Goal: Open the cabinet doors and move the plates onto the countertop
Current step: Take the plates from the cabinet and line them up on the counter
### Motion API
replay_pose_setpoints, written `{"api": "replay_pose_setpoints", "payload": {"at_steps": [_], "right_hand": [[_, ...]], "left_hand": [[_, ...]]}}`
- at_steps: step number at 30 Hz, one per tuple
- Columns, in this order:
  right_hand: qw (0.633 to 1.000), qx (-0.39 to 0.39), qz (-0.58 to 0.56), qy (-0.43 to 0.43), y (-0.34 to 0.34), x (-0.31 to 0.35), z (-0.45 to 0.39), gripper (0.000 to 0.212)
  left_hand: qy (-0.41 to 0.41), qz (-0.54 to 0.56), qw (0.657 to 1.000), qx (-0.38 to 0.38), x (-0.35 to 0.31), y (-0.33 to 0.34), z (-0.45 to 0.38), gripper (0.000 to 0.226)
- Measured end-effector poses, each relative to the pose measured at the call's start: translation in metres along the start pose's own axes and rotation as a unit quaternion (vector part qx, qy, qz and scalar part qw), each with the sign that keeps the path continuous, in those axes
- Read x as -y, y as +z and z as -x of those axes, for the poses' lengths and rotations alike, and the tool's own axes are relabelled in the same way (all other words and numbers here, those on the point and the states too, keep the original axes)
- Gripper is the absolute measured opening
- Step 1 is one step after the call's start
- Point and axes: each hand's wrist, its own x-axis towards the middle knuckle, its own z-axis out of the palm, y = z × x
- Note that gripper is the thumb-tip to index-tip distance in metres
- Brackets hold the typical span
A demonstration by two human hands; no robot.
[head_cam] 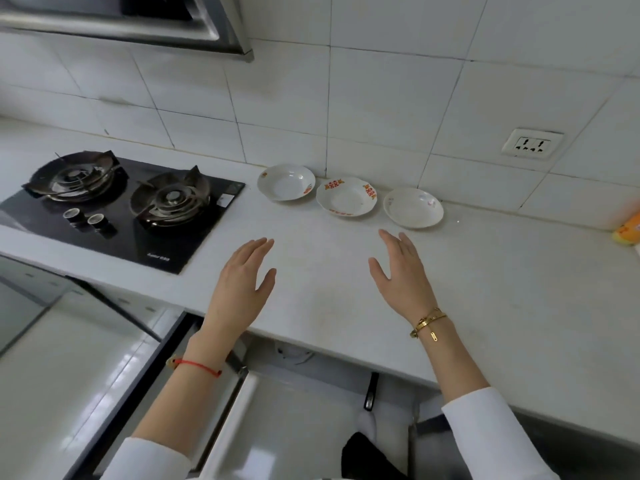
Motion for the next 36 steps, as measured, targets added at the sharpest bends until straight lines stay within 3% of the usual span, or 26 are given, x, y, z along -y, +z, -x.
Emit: {"api": "replay_pose_setpoints", "payload": {"at_steps": [16, 30, 36], "right_hand": [[0.999, 0.038, -0.005, 0.035, 0.06, 0.113, 0.196, 0.053], [0.998, 0.063, -0.004, 0.016, 0.072, 0.09, 0.239, 0.05], [0.992, 0.119, -0.008, 0.035, 0.088, 0.067, 0.239, 0.052]], "left_hand": [[-0.003, 0.003, 1.0, 0.027, 0.062, -0.096, 0.179, 0.046], [-0.037, 0.016, 0.999, 0.034, 0.051, -0.074, 0.225, 0.044], [-0.062, 0.023, 0.997, 0.03, 0.049, -0.053, 0.237, 0.041]]}}
